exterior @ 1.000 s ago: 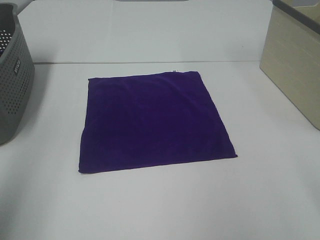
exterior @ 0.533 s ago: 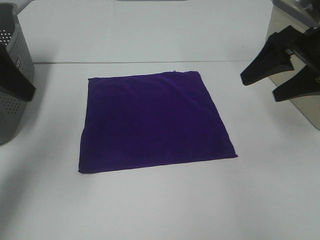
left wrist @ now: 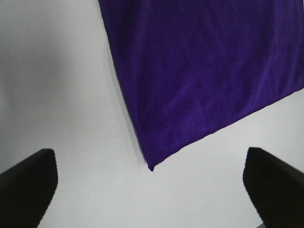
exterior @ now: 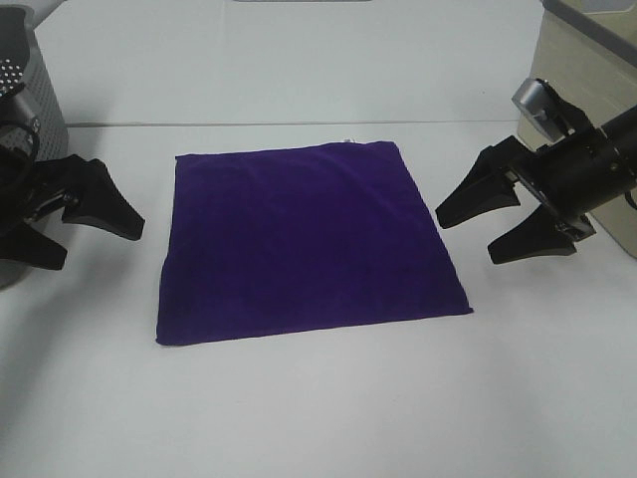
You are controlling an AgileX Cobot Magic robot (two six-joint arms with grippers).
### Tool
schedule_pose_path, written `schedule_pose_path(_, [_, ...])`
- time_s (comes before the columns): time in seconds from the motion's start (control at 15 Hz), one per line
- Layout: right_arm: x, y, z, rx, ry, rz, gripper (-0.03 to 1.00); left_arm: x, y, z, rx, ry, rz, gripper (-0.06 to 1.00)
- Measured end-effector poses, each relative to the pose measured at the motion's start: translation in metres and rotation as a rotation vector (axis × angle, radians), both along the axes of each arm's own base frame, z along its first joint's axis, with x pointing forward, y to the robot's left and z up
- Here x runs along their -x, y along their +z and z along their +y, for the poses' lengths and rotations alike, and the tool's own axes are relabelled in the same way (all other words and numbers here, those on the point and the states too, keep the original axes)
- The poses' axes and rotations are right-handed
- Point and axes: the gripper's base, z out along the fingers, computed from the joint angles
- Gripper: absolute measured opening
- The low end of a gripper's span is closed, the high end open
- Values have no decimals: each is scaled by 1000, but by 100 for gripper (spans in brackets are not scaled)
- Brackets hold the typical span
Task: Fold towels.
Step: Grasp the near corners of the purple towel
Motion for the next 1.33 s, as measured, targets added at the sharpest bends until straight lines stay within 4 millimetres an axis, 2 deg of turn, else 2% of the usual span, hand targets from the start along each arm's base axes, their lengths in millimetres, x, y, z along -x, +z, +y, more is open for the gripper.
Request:
schedule_pose_path(0.27, [0, -1, -1, 7, -16, 20, 96, 0, -4, 0, 8, 7, 13, 99])
schedule_pose_path(0.53, [-22, -8, -4, 29, -44, 38, 95, -1, -28, -5, 70, -8, 119, 99])
schedule_pose_path(0.6, [-26, -12, -4, 25, -40, 49, 95, -1, -33, -5, 72, -13, 134, 99])
schedule_pose_path(0.8, [-26, -49, -6, 46, -22, 143, 94, -3, -41, -5, 68, -13, 148, 99])
schedule_pose_path(0.93, [-26, -61, -5, 30, -30, 184, 93, -3, -46, -5, 65, -17, 152, 99])
schedule_pose_path(1.33, [-26, -68, -3, -2, -40, 222, 92, -4, -68, -4, 54, -23, 199, 98])
